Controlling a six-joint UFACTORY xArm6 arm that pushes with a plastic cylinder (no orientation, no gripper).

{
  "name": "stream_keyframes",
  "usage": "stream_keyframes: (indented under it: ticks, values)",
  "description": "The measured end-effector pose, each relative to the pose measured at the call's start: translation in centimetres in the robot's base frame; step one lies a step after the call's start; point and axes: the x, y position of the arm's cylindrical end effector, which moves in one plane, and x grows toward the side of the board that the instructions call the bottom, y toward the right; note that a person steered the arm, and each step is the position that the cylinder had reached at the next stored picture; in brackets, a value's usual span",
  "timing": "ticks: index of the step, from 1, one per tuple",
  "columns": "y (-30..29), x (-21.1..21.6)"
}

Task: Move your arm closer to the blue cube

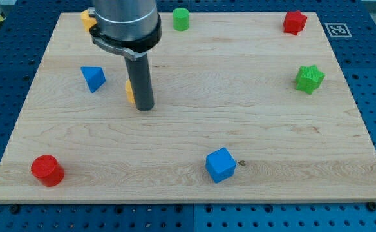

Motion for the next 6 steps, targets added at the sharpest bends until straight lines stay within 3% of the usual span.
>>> stream_keyframes:
  ticks: [2,3,5,6]
  values:
    - [-0.5,0.0]
    - [4.9,0.5]
    - [24.6,12.0]
    - [27.4,16.1]
